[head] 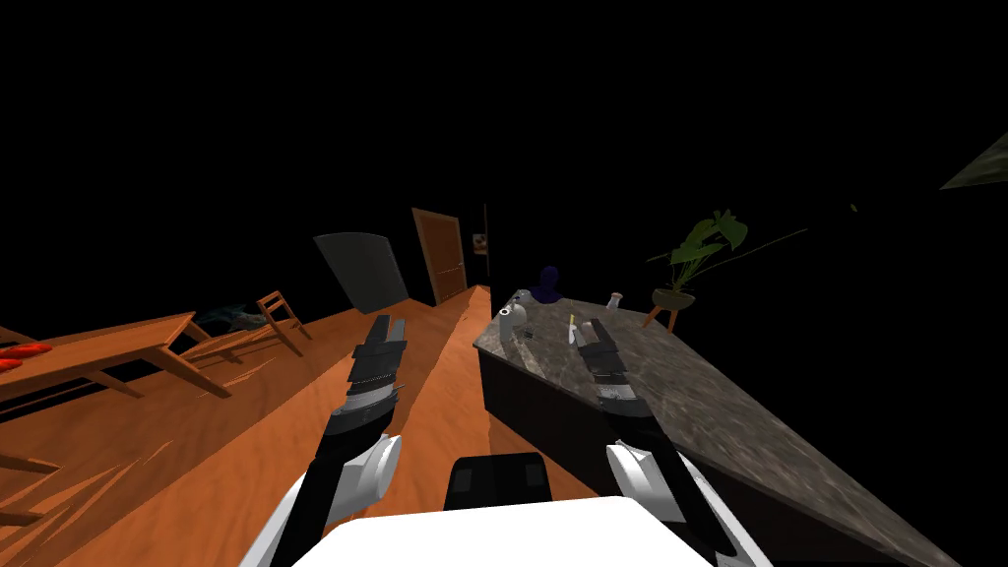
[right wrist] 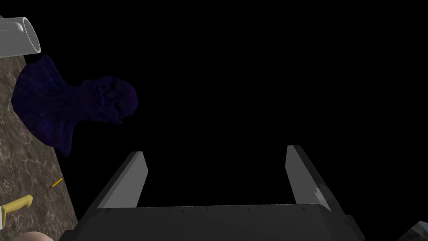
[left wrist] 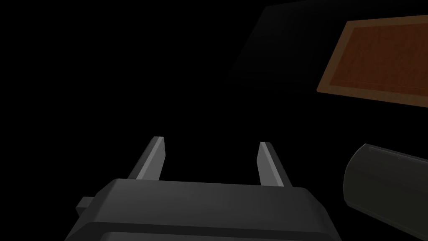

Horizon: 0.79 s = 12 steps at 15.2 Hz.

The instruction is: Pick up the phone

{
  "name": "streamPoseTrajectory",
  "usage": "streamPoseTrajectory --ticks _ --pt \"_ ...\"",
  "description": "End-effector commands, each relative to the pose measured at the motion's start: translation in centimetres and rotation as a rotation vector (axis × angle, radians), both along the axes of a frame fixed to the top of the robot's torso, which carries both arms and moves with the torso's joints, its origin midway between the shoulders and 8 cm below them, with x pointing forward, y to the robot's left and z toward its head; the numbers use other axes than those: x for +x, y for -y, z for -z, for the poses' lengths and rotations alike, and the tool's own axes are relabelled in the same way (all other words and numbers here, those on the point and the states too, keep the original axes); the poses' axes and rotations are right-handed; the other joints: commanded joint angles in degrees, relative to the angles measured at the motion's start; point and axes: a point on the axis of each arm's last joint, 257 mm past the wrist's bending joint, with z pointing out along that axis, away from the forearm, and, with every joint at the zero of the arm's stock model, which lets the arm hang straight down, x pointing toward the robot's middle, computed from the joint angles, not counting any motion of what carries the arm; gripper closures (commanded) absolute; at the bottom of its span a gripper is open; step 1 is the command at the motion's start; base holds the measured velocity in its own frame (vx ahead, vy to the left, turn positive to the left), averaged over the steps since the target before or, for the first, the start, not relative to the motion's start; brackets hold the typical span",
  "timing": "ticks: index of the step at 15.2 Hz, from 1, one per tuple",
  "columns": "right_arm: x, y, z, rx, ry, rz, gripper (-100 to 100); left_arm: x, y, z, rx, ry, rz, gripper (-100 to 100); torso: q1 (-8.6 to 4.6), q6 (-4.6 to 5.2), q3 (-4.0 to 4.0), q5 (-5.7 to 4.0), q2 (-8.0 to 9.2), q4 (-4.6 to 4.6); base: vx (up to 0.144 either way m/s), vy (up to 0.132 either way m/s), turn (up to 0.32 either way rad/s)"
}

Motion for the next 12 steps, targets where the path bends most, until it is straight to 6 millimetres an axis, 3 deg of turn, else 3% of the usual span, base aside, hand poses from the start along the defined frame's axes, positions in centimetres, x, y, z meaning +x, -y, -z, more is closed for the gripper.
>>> streamPoseTrajectory --ticks 1,2,3,4,5,6,7,8,10,11,12 --pt "0.2 -0.1 2.7 -0.038 -0.059 -0.021 -100 0.0 0.0 0.0 0.000 0.000 0.000 0 0.00 0.00 0.00 0.00 0.00 0.00 0.055 0.156 -0.063" --pt "0.2 -0.1 3.0 -0.045 -0.067 -0.024 -100 0.0 0.0 0.0 0.000 0.000 0.000 0 0.01 0.00 -0.01 0.00 -0.02 -0.01 0.044 0.145 -0.058" --pt "0.2 -0.2 5.1 -0.072 -0.112 -0.038 -100 0.0 0.0 0.0 0.000 0.000 0.000 0 -0.01 0.00 -0.01 0.00 -0.01 -0.01 0.040 0.141 -0.076" --pt "0.2 -0.1 5.3 -0.077 -0.117 -0.040 -100 0.0 0.0 0.0 0.000 0.000 0.000 0 -0.02 0.01 0.00 -0.01 0.01 0.00 0.044 0.133 -0.059" --pt "0.0 -0.1 7.4 -0.100 -0.164 -0.052 -100 0.0 0.0 0.0 0.000 0.000 0.000 0 -0.05 0.00 0.00 -0.01 0.00 0.00 0.051 0.133 -0.062" --pt "0.0 -0.1 7.7 -0.110 -0.171 -0.057 -100 0.0 0.0 0.0 0.000 0.000 0.000 0 -0.07 0.01 -0.01 -0.02 -0.01 0.00 0.064 0.142 -0.062" --pt "-0.4 0.0 10.1 -0.135 -0.224 -0.069 -100 0.0 0.0 0.0 0.000 0.000 0.000 0 -0.06 0.00 -0.03 -0.02 -0.05 -0.01 0.072 0.188 -0.064" --pt "-0.4 0.1 10.2 -0.146 -0.229 -0.075 -100 0.0 0.0 0.0 0.000 0.000 0.000 0 0.06 0.01 -0.05 0.00 -0.08 -0.02 0.063 0.191 -0.070" --pt "-1.0 0.3 12.9 -0.184 -0.290 -0.093 -100 0.0 0.0 0.0 0.000 0.000 0.000 0 0.17 0.00 -0.06 0.03 -0.10 -0.02 0.066 0.188 -0.086" --pt "-1.0 0.3 12.9 -0.184 -0.290 -0.093 -100 0.0 0.0 0.0 0.000 0.000 0.000 0 0.14 0.00 -0.06 0.03 -0.10 -0.02 0.043 0.118 -0.034" --pt "-1.8 0.6 15.2 -0.214 -0.342 -0.110 -100 0.0 0.0 0.0 0.000 0.000 0.000 0 -0.02 -0.01 -0.04 0.01 -0.07 -0.02 0.040 0.114 -0.047"
